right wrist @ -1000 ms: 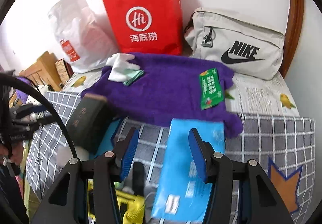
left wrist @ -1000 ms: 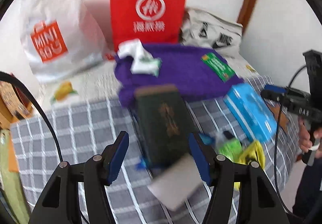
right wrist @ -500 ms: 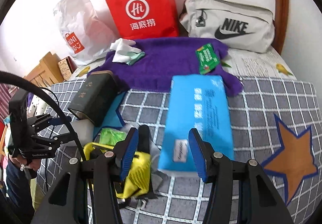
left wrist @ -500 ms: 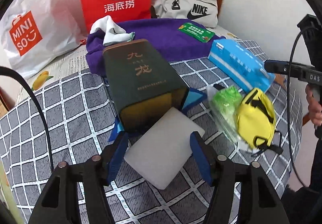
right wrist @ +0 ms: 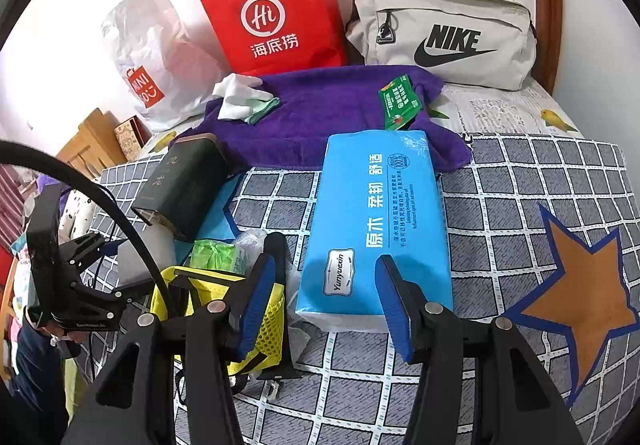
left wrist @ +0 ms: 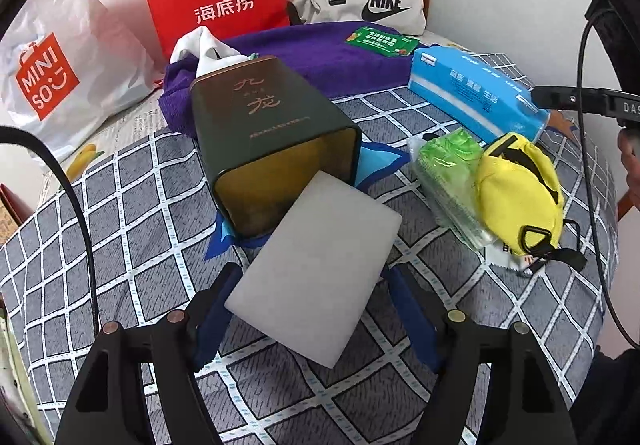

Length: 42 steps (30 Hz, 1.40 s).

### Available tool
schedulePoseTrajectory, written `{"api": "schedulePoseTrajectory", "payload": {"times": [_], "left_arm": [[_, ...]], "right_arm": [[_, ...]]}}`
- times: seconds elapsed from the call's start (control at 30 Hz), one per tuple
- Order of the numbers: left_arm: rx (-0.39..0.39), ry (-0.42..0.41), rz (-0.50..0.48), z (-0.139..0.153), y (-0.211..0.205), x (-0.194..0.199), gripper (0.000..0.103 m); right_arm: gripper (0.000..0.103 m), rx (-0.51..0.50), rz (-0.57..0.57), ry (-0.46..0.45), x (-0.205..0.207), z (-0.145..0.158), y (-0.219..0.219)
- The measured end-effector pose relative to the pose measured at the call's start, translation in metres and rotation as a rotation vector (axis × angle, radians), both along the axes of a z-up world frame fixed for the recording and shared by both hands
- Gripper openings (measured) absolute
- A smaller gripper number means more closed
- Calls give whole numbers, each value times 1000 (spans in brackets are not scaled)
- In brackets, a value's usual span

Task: Organize soft objects
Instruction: 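Grasp the white sponge block with the left tool while the right tool grasps the yellow pouch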

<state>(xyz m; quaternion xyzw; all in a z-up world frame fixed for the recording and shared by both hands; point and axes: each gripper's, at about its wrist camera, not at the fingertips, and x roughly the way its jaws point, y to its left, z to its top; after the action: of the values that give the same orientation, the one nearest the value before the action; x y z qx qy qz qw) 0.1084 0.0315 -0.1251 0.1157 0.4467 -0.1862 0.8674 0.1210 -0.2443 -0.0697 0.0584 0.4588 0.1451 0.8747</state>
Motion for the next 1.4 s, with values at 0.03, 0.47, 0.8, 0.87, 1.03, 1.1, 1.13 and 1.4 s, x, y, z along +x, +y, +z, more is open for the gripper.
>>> {"api": "schedulePoseTrajectory", "payload": {"times": [0.03,0.47,0.8,0.87,1.03,1.1,1.13,1.4], "left_arm": [[-5,-1,5,0,0,1,73],[-50,4,60,-2,1,-2,66],[-80,-18,86,-5,4,-4,67],[-85,-19,91,-5,4,-5,67],[-91,-22,92,-5,5,-7,67],[-76,-25,90,-6,3,-8,67],[-69,-21,90,-7,3,-8,66],[-96,-23,111,-4,8,-9,61]], "right_arm": [[52,2,0,-1,0,0,0],[53,2,77,-15,-24,10,10],[57,-3,150,39,-41,-5,40],[57,-25,143,46,-41,-10,45],[57,-58,86,58,-36,-26,46],[52,-3,78,76,-32,-33,45],[47,19,77,81,-31,-37,45],[28,73,66,49,-32,-33,38]]}}
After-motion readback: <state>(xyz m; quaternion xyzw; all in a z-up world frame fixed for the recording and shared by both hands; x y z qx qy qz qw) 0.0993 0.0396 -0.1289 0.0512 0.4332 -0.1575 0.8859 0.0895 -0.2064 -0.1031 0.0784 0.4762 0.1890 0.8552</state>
